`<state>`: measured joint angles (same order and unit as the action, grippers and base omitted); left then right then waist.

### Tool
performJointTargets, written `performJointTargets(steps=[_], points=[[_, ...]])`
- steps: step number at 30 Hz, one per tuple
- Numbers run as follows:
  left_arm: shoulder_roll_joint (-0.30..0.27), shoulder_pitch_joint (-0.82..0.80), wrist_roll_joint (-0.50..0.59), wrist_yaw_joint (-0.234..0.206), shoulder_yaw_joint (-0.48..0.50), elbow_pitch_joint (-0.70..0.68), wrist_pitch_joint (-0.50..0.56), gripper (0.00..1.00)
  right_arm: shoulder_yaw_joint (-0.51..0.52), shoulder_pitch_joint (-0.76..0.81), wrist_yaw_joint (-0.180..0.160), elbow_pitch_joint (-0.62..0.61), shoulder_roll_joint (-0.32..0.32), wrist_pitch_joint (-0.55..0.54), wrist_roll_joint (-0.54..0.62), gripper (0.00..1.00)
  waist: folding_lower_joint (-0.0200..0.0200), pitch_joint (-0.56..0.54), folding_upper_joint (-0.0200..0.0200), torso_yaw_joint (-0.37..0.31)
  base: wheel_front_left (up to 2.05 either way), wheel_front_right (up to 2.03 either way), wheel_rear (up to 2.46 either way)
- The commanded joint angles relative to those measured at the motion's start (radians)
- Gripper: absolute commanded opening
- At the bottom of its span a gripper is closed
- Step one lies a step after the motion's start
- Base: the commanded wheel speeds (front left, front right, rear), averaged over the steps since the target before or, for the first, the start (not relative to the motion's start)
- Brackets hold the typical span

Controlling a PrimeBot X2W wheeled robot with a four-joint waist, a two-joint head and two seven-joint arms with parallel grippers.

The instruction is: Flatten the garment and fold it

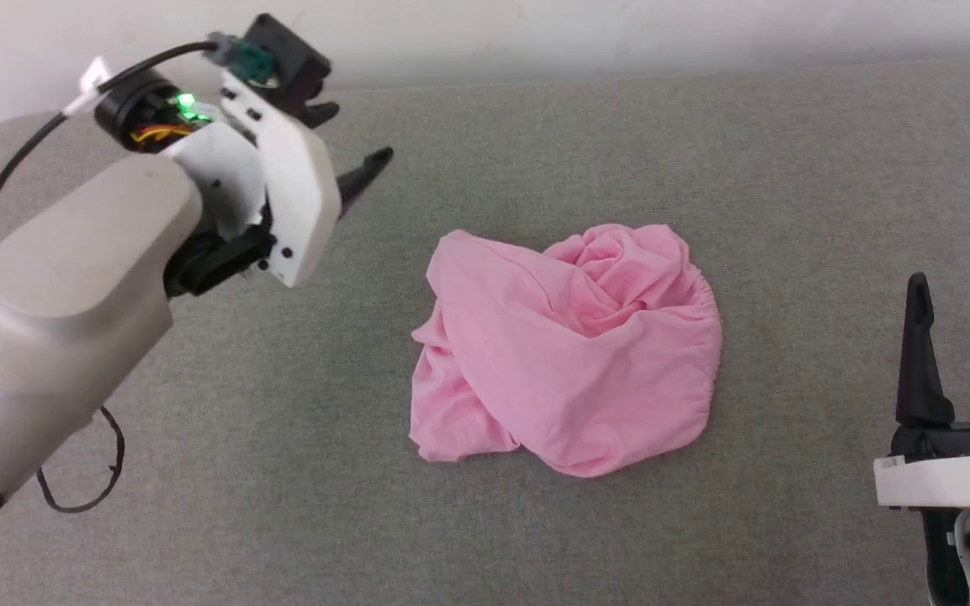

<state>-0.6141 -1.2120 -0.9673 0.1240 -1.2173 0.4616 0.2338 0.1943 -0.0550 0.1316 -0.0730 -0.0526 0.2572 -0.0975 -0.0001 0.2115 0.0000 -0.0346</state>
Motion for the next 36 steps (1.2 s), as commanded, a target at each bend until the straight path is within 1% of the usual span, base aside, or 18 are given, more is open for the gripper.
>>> performJointTargets(steps=[1,4,7,12,14,19,22,23,24,25,27,29,33,34,36], points=[[0.009,-0.007,0.006,0.005,-0.017,-0.018,0.043,1.0,0.002,0.012,-0.001,-0.001,0.002,0.005,0.0,1.0,0.0001,-0.003,0.0,-0.008,0.0,0.0,0.0],[0.02,-0.008,0.009,0.006,-0.047,-0.07,0.16,1.0,-0.004,0.013,-0.001,0.004,0.002,0.005,-0.006,1.0,0.0001,0.001,0.0,-0.024,0.0,0.0,0.0],[0.023,0.023,0.016,0.006,-0.06,-0.117,0.27,1.0,-0.016,0.005,-0.001,0.008,0.002,0.005,-0.013,1.0,0.0001,0.011,0.0,-0.047,0.0,0.0,0.0],[0.033,0.112,0.025,0.006,-0.062,-0.145,0.385,1.0,-0.026,-0.015,-0.001,0.01,0.002,0.005,-0.019,1.0,0.0001,0.037,0.0,-0.092,0.0,0.0,0.0],[0.035,0.151,0.054,0.007,-0.063,-0.15,0.438,1.0,-0.026,-0.02,-0.001,0.011,0.002,0.005,-0.022,1.0,0.0001,0.048,0.0,-0.109,0.0,0.0,0.0],[0.032,0.213,0.111,0.007,-0.063,-0.113,0.467,1.0,-0.03,-0.034,-0.001,0.013,0.002,0.005,-0.029,1.0,0.0001,0.074,0.0,-0.144,0.0,0.0,0.0],[0.036,0.243,0.117,0.007,-0.063,-0.081,0.468,1.0,-0.031,-0.034,-0.001,0.014,0.002,0.005,-0.032,1.0,0.0001,0.079,0.0,-0.153,0.0,0.0,0.0],[0.037,0.25,0.118,0.007,-0.063,-0.08,0.472,0.87,-0.029,-0.032,-0.001,0.014,0.002,0.005,-0.032,1.0,0.0001,0.079,0.0,-0.153,0.0,0.0,0.0],[0.036,0.253,0.127,0.007,-0.063,-0.086,0.465,0.21,-0.028,-0.031,-0.001,0.014,0.002,0.005,-0.032,1.0,0.0001,0.078,0.0,-0.153,0.0,0.0,0.0],[0.033,0.256,0.13,0.007,-0.063,-0.093,0.45,0.0,-0.026,-0.029,-0.001,0.014,0.002,0.005,-0.032,1.0,0.0001,0.075,0.0,-0.151,0.0,0.0,0.0],[0.024,0.252,0.107,0.007,-0.063,-0.106,0.394,0.0,-0.019,-0.022,-0.001,0.015,0.002,0.005,-0.03,1.0,0.0001,0.066,0.0,-0.143,0.0,0.0,0.0],[0.007,0.24,0.111,0.007,-0.063,-0.122,0.317,0.0,-0.015,-0.016,-0.001,0.015,0.002,0.005,-0.027,1.0,0.0001,0.053,0.0,-0.13,0.0,0.0,0.0],[-0.029,0.262,0.072,0.006,-0.002,-0.141,0.101,0.0,-0.011,0.001,-0.001,0.013,0.002,0.005,-0.025,1.0,0.0001,0.024,0.0,-0.096,0.0,0.0,0.0],[-0.043,0.282,0.062,-0.003,0.018,-0.15,0.055,0.0,-0.012,0.005,-0.001,0.014,0.002,0.005,-0.024,1.0,0.0001,0.016,0.0,-0.087,0.0,0.0,0.0],[-0.079,0.334,0.045,-0.037,0.049,-0.179,-0.02,0.0,-0.012,0.014,-0.001,0.013,0.002,0.005,-0.023,1.0,0.0001,0.002,0.0,-0.067,0.0,0.0,0.0]])
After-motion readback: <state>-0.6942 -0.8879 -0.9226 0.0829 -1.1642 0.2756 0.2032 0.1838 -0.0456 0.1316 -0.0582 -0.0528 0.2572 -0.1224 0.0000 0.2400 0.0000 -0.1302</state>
